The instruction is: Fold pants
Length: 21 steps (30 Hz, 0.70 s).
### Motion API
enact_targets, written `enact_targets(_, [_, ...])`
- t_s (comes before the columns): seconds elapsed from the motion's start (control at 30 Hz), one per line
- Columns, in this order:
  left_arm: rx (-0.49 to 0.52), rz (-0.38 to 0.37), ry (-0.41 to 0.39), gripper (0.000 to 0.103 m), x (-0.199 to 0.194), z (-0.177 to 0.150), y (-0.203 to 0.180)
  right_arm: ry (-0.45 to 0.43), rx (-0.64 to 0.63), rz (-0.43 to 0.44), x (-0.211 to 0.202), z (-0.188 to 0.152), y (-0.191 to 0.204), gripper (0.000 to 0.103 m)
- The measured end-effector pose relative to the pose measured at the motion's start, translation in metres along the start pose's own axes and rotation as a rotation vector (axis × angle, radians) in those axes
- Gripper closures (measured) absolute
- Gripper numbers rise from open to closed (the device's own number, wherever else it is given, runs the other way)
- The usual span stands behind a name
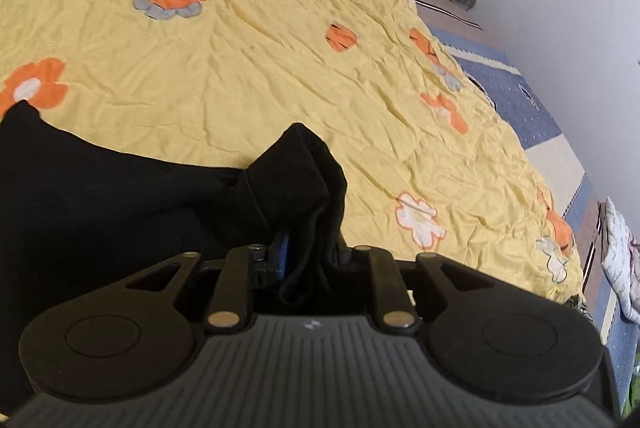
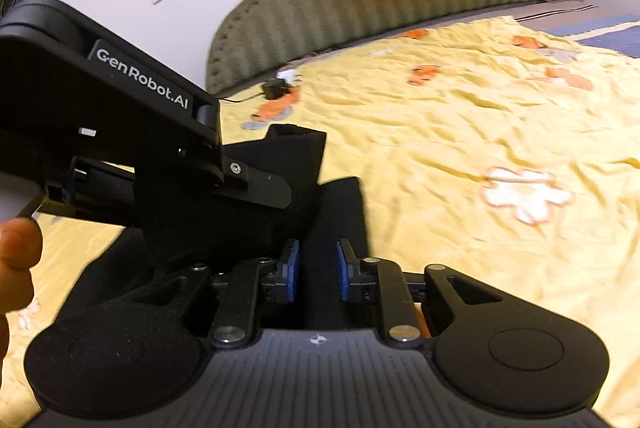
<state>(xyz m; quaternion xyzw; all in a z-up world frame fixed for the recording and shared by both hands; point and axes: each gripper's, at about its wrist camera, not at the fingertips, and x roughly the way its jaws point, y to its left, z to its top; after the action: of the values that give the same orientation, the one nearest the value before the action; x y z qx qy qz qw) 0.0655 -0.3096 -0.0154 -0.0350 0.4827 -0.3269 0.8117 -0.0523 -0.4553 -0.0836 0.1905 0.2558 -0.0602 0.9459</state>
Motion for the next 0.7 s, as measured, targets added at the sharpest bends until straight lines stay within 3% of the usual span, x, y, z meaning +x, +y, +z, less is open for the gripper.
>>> enact_targets(0.07, [0.002, -0.023, 0.001, 0.082, 0.002, -0.003, -0.004, 0.006, -0.01, -0.026, -0.007, -0.005, -0.003, 0.082])
enact_targets(0.17, [-0.035, -0.115, 0.018, 0.082, 0.004, -0.002, -0.009, 0.01, -0.034, -0.087, -0.022, -0.012, -0.008, 0.081])
enact_targets(0.3, [-0.031, -0.127, -0.045, 0.079, -0.013, 0.003, -0.006, -0.013, -0.025, -0.16, -0.045, -0.018, -0.021, 0.081])
enact_targets(0.43, [-0.009, -0.064, -0.11, 0.058, -0.037, 0.008, 0.016, -0.114, -0.062, -0.292, -0.073, -0.007, -0.017, 0.081])
enact_targets(0.5, [0.017, 0.016, -0.153, 0.049, -0.05, 0.005, 0.031, -0.157, -0.109, -0.245, -0.08, 0.001, -0.002, 0.081])
enact_targets(0.57, [0.057, 0.098, -0.209, 0.047, -0.065, -0.004, 0.045, -0.14, -0.156, -0.155, -0.073, 0.009, 0.02, 0.081])
enact_targets(0.63, [0.085, 0.166, -0.237, 0.035, -0.077, -0.012, 0.058, -0.096, -0.183, -0.085, -0.06, 0.01, 0.038, 0.076])
enact_targets(0.7, [0.105, 0.224, -0.265, 0.031, -0.092, -0.024, 0.072, -0.065, -0.2, -0.114, -0.052, 0.005, 0.051, 0.076])
